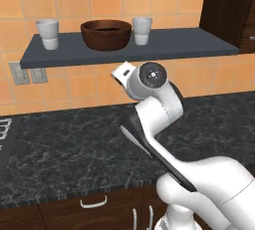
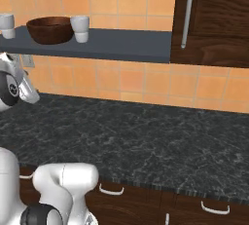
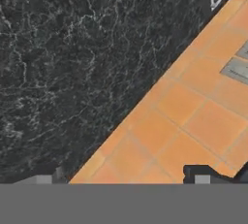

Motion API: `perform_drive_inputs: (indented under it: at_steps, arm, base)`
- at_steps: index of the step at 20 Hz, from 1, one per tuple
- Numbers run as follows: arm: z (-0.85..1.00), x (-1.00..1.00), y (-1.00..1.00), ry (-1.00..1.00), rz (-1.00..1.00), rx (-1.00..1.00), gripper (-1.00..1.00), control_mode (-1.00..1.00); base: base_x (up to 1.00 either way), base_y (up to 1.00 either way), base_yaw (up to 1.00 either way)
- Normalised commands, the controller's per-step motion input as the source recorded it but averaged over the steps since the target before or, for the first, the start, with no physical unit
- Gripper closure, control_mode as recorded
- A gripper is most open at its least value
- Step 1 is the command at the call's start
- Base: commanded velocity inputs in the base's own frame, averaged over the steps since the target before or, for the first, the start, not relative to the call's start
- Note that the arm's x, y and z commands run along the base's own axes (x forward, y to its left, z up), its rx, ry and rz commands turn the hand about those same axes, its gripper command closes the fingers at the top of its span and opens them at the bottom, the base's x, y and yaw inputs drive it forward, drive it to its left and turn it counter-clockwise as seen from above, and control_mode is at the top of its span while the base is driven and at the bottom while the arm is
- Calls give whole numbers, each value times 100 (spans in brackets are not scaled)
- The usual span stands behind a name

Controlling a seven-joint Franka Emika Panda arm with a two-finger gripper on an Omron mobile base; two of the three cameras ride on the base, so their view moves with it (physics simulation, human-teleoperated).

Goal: Pick up the bowls on the counter and stack them on top of one another in the open cabinet. Place the smaller bowl on top of the larger bowl.

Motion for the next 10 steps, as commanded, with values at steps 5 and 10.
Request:
perform_drive_inputs:
  at_steps: [5, 10]
  arm:
    - [-73, -48, 13, 37, 8, -19, -100, -100]
    - [0, 0, 0, 0, 0, 0, -100, -100]
  base:
    - [0, 0, 0]
    - [0, 0, 0]
